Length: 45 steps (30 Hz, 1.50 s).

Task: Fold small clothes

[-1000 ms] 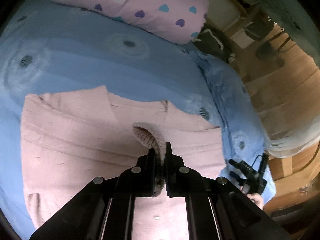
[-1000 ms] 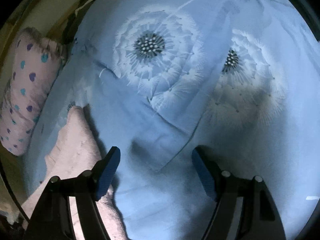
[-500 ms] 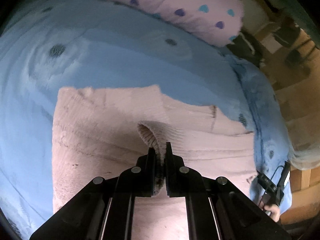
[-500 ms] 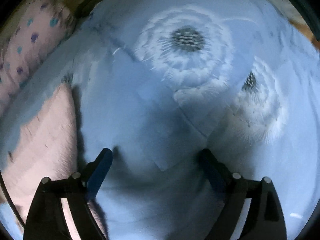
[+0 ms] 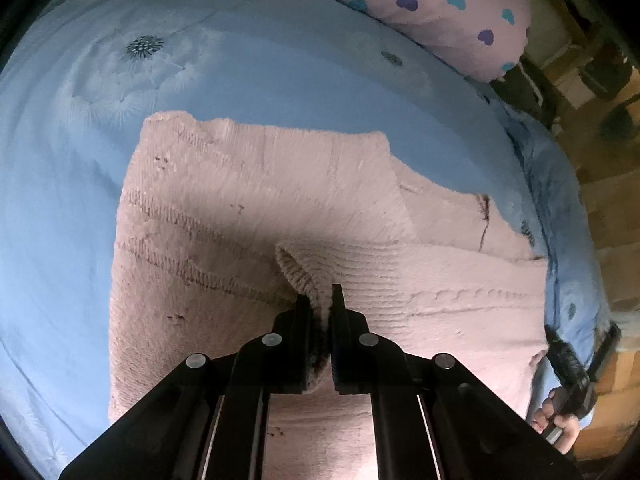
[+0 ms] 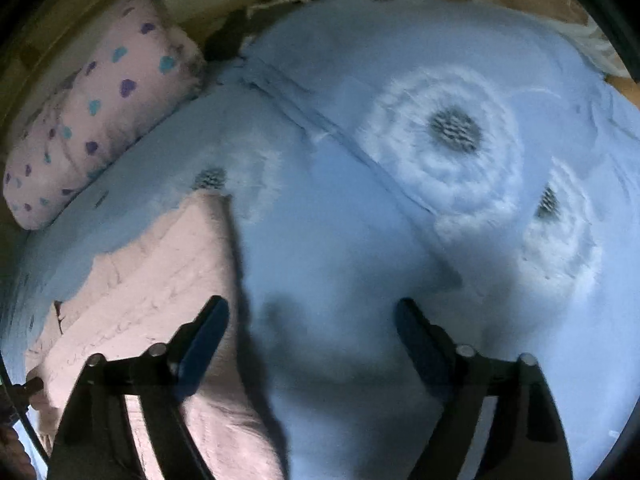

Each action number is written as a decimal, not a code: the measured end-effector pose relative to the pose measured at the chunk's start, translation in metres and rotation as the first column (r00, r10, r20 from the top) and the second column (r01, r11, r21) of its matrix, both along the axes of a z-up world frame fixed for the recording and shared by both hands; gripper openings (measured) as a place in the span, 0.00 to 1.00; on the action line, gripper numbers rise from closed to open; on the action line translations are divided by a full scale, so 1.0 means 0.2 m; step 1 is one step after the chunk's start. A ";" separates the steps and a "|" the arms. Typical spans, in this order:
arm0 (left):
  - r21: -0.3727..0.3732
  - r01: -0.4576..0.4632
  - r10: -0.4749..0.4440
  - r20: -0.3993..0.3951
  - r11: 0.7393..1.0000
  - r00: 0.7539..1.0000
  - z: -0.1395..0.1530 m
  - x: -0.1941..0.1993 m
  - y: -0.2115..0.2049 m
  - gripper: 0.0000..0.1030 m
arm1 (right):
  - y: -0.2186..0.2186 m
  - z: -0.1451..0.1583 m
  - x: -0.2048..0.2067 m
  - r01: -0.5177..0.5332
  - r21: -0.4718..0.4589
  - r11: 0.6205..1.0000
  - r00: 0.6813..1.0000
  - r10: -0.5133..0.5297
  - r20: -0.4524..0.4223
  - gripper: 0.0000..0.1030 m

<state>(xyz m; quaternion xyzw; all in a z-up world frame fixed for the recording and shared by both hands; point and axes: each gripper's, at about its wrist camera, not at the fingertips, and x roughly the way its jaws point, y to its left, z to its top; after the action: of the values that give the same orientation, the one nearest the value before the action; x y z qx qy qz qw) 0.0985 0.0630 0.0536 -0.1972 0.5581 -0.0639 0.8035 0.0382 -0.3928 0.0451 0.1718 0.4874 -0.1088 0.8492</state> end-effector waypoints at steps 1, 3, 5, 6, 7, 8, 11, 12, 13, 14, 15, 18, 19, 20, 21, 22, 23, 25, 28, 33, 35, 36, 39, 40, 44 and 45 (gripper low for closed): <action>0.011 0.006 -0.006 0.000 1.000 1.000 0.00 0.00 0.00 0.00 | 0.05 -0.05 0.03 -0.066 -0.082 0.994 0.996 0.060 -0.071 0.73; 0.015 0.010 -0.010 0.005 1.000 1.000 0.00 0.00 0.01 0.00 | 0.17 -0.03 0.03 -0.154 -0.310 0.938 0.988 0.138 -0.076 0.73; 0.016 0.012 -0.012 0.012 1.000 1.000 0.01 0.00 0.02 0.00 | 0.18 0.01 0.02 -0.159 -0.330 0.931 0.987 0.143 -0.071 0.70; 0.026 0.014 -0.014 0.011 1.000 1.000 0.02 0.01 0.03 0.00 | 0.17 0.05 0.01 -0.147 -0.311 0.939 0.989 0.139 -0.050 0.68; 0.037 0.012 -0.012 0.008 0.999 1.000 0.02 0.01 0.03 0.00 | 0.15 0.08 -0.01 -0.131 -0.292 0.948 0.991 0.130 -0.023 0.67; 0.043 0.009 -0.009 0.007 0.999 1.000 0.02 0.01 0.04 0.00 | 0.13 0.13 -0.03 -0.101 -0.271 0.957 0.994 0.110 0.019 0.67; 0.026 0.004 -0.004 0.004 1.000 1.000 0.00 0.01 0.07 0.00 | 0.09 0.12 0.01 -0.068 -0.303 0.951 0.998 0.068 -0.011 0.67; 0.025 0.005 -0.005 0.001 1.000 1.000 -0.01 0.01 0.07 0.00 | 0.11 0.04 0.05 -0.109 -0.298 0.948 0.993 0.088 -0.084 0.67; 0.023 0.005 -0.005 -0.001 1.000 1.000 -0.02 0.00 0.07 0.00 | 0.12 -0.06 0.09 -0.179 -0.274 0.945 0.973 0.130 -0.189 0.67; 0.018 0.005 -0.005 0.000 1.000 1.000 -0.02 0.00 0.07 0.00 | 0.14 -0.04 0.08 -0.191 -0.343 0.920 0.979 0.154 -0.133 0.70; 0.021 0.005 -0.005 0.007 1.000 1.000 -0.02 -0.02 0.07 0.00 | 0.16 -0.03 0.08 -0.218 -0.381 0.899 0.974 0.172 -0.150 0.70; 0.099 0.013 -0.018 0.048 0.995 0.999 0.01 -0.10 0.04 0.00 | 0.18 0.02 0.08 -0.246 -0.416 0.876 0.966 0.185 -0.181 0.70; 0.138 0.010 -0.019 0.066 0.990 0.998 0.03 -0.14 0.04 0.00 | 0.18 0.03 0.07 -0.244 -0.412 0.878 0.966 0.182 -0.184 0.70; 0.165 0.002 -0.015 0.082 0.986 0.997 0.04 -0.18 0.03 0.03 | 0.18 0.06 0.05 -0.242 -0.401 0.883 0.967 0.184 -0.178 0.70; 0.190 -0.009 -0.011 0.104 0.982 0.994 0.06 -0.23 0.04 0.04 | 0.18 0.10 0.03 -0.241 -0.389 0.889 0.968 0.193 -0.159 0.70; 0.202 -0.014 -0.012 0.127 0.979 0.992 0.08 -0.29 0.04 0.05 | 0.21 0.12 0.00 -0.242 -0.381 0.892 0.969 0.203 -0.141 0.70; 0.203 -0.009 -0.020 0.142 0.979 0.990 0.10 -0.35 0.04 0.05 | 0.22 0.16 -0.04 -0.245 -0.372 0.895 0.969 0.217 -0.117 0.70; 0.197 -0.009 -0.020 0.141 0.980 0.990 0.13 -0.42 0.05 0.05 | 0.27 0.22 -0.08 -0.252 -0.377 0.891 0.967 0.241 -0.077 0.70; 0.139 -0.034 0.010 0.168 0.990 0.986 0.20 -0.55 0.09 0.05 | 0.31 0.33 -0.17 -0.236 -0.404 0.884 0.968 0.250 -0.018 0.71; 0.169 -0.054 0.006 0.274 0.984 0.962 0.36 -0.84 0.13 0.05 | 0.32 0.33 -0.38 -0.121 -0.277 0.953 0.990 0.134 0.031 0.76; 0.154 -0.061 0.016 0.279 0.986 0.960 0.38 -0.92 0.16 0.05 | 0.35 0.32 -0.46 -0.116 -0.275 0.954 0.991 0.131 0.037 0.76; 0.125 -0.072 0.035 0.275 0.990 0.961 0.39 -0.98 0.19 0.06 | 0.36 0.31 -0.48 -0.124 -0.279 0.952 0.989 0.141 0.043 0.76; 0.007 -0.090 0.084 0.293 0.996 0.952 0.40 -1.11 0.28 0.22 | 0.43 0.31 -0.60 -0.118 -0.308 0.944 0.988 0.144 0.062 0.76; -0.018 -0.095 0.096 0.310 0.995 0.946 0.40 -1.15 0.31 0.29 | 0.45 0.32 -0.63 -0.106 -0.323 0.940 0.988 0.136 0.073 0.76; -0.052 -0.153 0.161 0.351 0.987 0.922 0.44 -1.31 0.41 0.32 | 0.52 0.32 -0.69 -0.127 -0.385 0.914 0.983 0.168 0.076 0.76; -0.061 -0.159 0.170 0.352 0.985 0.920 0.44 -1.33 0.42 0.32 | 0.53 0.32 -0.70 -0.140 -0.402 0.905 0.982 0.180 0.063 0.76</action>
<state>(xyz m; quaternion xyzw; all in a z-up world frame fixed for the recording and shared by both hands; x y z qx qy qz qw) -0.1677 0.1478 0.1412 -0.2408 0.3837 -0.0395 0.8906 -0.1009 -0.2864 0.1095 -0.0386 0.4252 -0.1261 0.8954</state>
